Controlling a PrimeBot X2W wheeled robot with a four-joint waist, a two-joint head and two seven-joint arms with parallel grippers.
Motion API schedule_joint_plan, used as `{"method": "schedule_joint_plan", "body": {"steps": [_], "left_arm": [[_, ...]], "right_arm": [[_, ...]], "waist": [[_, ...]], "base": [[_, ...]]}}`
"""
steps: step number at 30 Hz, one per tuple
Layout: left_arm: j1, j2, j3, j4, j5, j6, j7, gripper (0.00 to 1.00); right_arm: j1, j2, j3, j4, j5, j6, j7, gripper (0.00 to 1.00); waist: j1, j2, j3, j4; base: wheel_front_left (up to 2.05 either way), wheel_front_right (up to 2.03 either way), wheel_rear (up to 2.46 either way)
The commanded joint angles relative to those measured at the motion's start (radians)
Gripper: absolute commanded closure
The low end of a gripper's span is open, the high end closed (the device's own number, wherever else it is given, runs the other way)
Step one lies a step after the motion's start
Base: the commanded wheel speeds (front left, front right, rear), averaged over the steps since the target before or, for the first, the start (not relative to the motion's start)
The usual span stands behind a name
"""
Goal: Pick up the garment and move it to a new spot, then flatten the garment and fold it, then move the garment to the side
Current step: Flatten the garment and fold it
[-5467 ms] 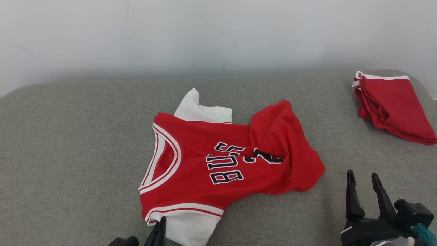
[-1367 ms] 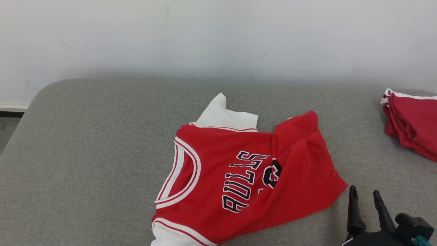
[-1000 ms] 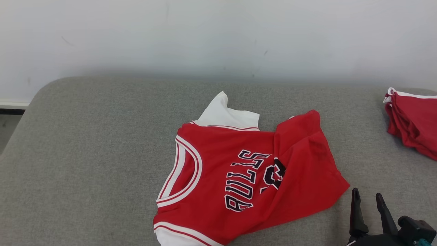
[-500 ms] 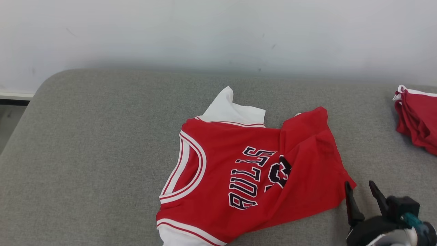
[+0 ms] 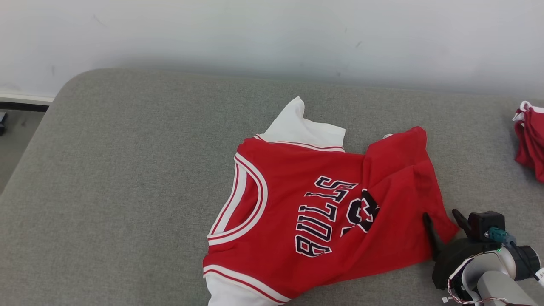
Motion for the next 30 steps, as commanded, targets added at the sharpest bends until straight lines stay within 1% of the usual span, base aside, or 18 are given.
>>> {"method": "schedule_joint_plan", "body": {"steps": [1, 2, 3, 4, 5, 8, 11, 13, 15, 18, 20, 26, 27, 28, 29, 30], "left_arm": [[-0.002, -0.004, -0.002, -0.010, 0.012, -0.001, -0.003, 0.00], [0.001, -0.005, -0.008, -0.012, 0.010, -0.001, -0.003, 0.00], [0.003, -0.006, -0.013, -0.015, 0.007, -0.001, -0.003, 0.43], [0.003, -0.006, -0.017, -0.018, 0.003, -0.002, -0.003, 0.85], [0.005, -0.005, -0.022, -0.017, 0.000, -0.002, -0.003, 1.00], [0.012, -0.001, -0.022, -0.024, -0.009, -0.002, -0.003, 1.00], [0.022, 0.002, -0.017, -0.039, -0.017, -0.002, -0.003, 1.00], [0.030, 0.003, 0.001, -0.067, -0.030, -0.001, -0.003, 1.00], [0.039, 0.009, 0.028, -0.098, -0.037, -0.001, -0.003, 1.00], [0.042, 0.016, 0.055, -0.140, -0.034, 0.000, -0.003, 1.00], [0.035, 0.022, 0.061, -0.164, -0.044, 0.000, -0.003, 1.00], [-0.029, 0.057, 0.061, -0.171, -0.075, 0.000, -0.003, 1.00], [-0.038, 0.052, 0.070, -0.159, -0.099, -0.001, -0.003, 1.00], [-0.038, 0.052, 0.070, -0.159, -0.099, -0.001, -0.003, 1.00], [-0.046, 0.057, 0.063, -0.137, -0.115, -0.001, -0.003, 1.00], [-0.059, 0.073, 0.048, -0.114, -0.106, -0.001, -0.003, 1.00]], "right_arm": [[-0.014, -0.005, 0.013, 0.023, 0.019, -0.003, -0.005, 0.08], [-0.019, -0.005, 0.020, 0.033, 0.023, -0.003, -0.008, 0.57], [-0.024, -0.007, 0.028, 0.040, 0.028, -0.003, -0.015, 0.90], [-0.027, -0.009, 0.036, 0.047, 0.033, -0.003, -0.021, 1.00], [-0.030, -0.011, 0.042, 0.049, 0.037, -0.003, -0.032, 1.00], [-0.029, -0.019, 0.052, 0.051, 0.045, -0.003, -0.058, 1.00], [-0.014, -0.027, 0.043, 0.022, 0.042, -0.003, -0.074, 1.00], [0.004, -0.034, 0.024, -0.024, 0.039, -0.003, -0.078, 1.00], [0.035, -0.034, -0.012, -0.096, 0.041, -0.003, -0.078, 1.00], [0.107, -0.018, -0.068, -0.194, 0.054, -0.003, -0.078, 1.00], [0.160, -0.008, -0.085, -0.225, 0.058, -0.003, -0.078, 1.00], [0.262, 0.037, -0.105, -0.277, 0.086, -0.003, -0.078, 1.00], [0.272, 0.046, -0.101, -0.279, 0.089, -0.003, -0.077, 1.00], [0.272, 0.046, -0.101, -0.279, 0.089, -0.003, -0.077, 1.00], [0.276, 0.054, -0.093, -0.278, 0.087, -0.003, -0.073, 1.00], [0.273, 0.062, -0.088, -0.279, 0.087, -0.003, -0.074, 1.00]], "waist": [[-0.0001, -0.0001, 0.005, 0.006], [-0.0001, -0.0001, 0.005, 0.007], [-0.0001, -0.0001, 0.006, 0.008], [-0.0001, -0.0001, 0.006, 0.008], [-0.0001, -0.0001, 0.006, 0.008], [-0.0001, -0.0001, 0.001, 0.003], [-0.0001, -0.0001, -0.009, -0.006], [-0.0001, -0.0001, -0.014, -0.011], [-0.0001, -0.0001, -0.018, -0.015], [-0.0001, -0.0001, -0.028, -0.021], [-0.0001, -0.0001, -0.033, -0.025], [-0.0001, -0.0001, -0.036, -0.046], [-0.0001, -0.0001, -0.035, -0.054], [-0.0001, -0.0001, -0.035, -0.054], [-0.0001, -0.0001, -0.033, -0.060], [-0.0001, -0.0001, -0.032, -0.070]], "base": [[0.00, 0.00, 0.00], [0.00, 0.00, 0.00], [0.00, 0.00, 0.00], [0.00, 0.00, 0.00], [0.00, 0.00, 0.00], [0.00, 0.00, 0.00], [0.00, 0.00, 0.00], [0.00, 0.00, 0.00], [0.00, 0.00, 0.00], [0.00, 0.00, 0.00], [0.00, 0.00, 0.00], [0.00, 0.00, 0.00], [0.00, 0.00, 0.00], [0.00, 0.00, 0.00], [0.00, 0.00, 0.00], [0.00, 0.00, 0.00]]}}
